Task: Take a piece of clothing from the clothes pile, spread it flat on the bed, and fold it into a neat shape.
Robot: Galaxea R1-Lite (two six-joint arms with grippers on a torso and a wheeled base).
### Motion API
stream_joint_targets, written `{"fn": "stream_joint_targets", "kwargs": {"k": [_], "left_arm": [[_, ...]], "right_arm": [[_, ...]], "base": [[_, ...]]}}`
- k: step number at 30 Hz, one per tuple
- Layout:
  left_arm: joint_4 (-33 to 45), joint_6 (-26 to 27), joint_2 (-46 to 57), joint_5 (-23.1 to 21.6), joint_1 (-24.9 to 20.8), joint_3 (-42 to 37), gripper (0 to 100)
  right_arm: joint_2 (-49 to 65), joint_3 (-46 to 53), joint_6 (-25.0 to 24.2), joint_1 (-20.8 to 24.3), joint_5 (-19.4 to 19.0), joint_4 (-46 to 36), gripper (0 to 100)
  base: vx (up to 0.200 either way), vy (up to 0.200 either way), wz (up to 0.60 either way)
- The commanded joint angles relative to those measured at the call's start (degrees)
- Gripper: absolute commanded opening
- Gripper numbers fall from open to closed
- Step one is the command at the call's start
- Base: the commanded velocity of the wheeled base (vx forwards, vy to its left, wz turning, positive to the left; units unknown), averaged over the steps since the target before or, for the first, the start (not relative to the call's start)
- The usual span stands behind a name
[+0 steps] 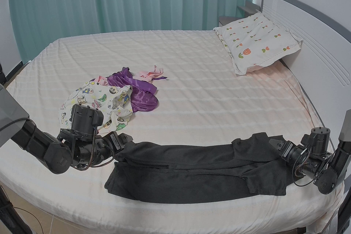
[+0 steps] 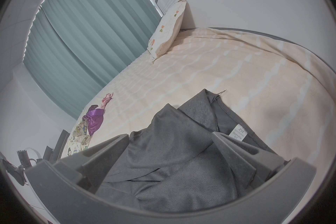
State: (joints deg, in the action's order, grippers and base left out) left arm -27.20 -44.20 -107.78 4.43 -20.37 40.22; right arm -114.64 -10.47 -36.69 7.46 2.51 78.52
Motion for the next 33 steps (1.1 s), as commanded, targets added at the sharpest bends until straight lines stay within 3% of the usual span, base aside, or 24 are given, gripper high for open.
{"fn": "stream_joint_targets", "kwargs": {"k": [1,4,7,20,25,26,33], "left_arm": [[-0.2,2.7,-4.8,-5.3,4.1,2.3,100],[-0.3,7.8,-7.6,-9.8,5.6,4.0,100],[-0.3,11.6,-10.9,-10.5,6.3,6.1,100],[-1.9,11.8,-21.3,-10.5,7.9,18.0,100],[-2.0,11.5,-22.7,-10.8,7.9,19.0,100],[-2.0,11.3,-22.7,-10.8,7.9,19.1,0],[-2.3,7.9,-22.1,-10.0,9.1,19.5,0]], "right_arm": [[0.6,-0.2,-0.1,0.2,-0.1,0.0,100],[0.5,-0.2,-0.2,0.4,-0.1,0.0,100],[0.5,-0.2,-0.3,0.4,-0.2,0.0,100],[0.4,-0.3,-0.3,1.2,-0.3,0.4,100],[0.3,-0.3,-0.3,1.1,-0.3,0.5,100],[0.2,-0.3,-0.4,1.1,-0.4,0.5,100],[-0.3,-0.3,-0.5,1.2,-0.3,0.6,100]], "base": [[0.000,0.000,0.00],[0.000,0.000,0.00],[0.000,0.000,0.00],[0.000,0.000,0.00],[0.000,0.000,0.00],[0.000,0.000,0.00],[0.000,0.000,0.00]]}}
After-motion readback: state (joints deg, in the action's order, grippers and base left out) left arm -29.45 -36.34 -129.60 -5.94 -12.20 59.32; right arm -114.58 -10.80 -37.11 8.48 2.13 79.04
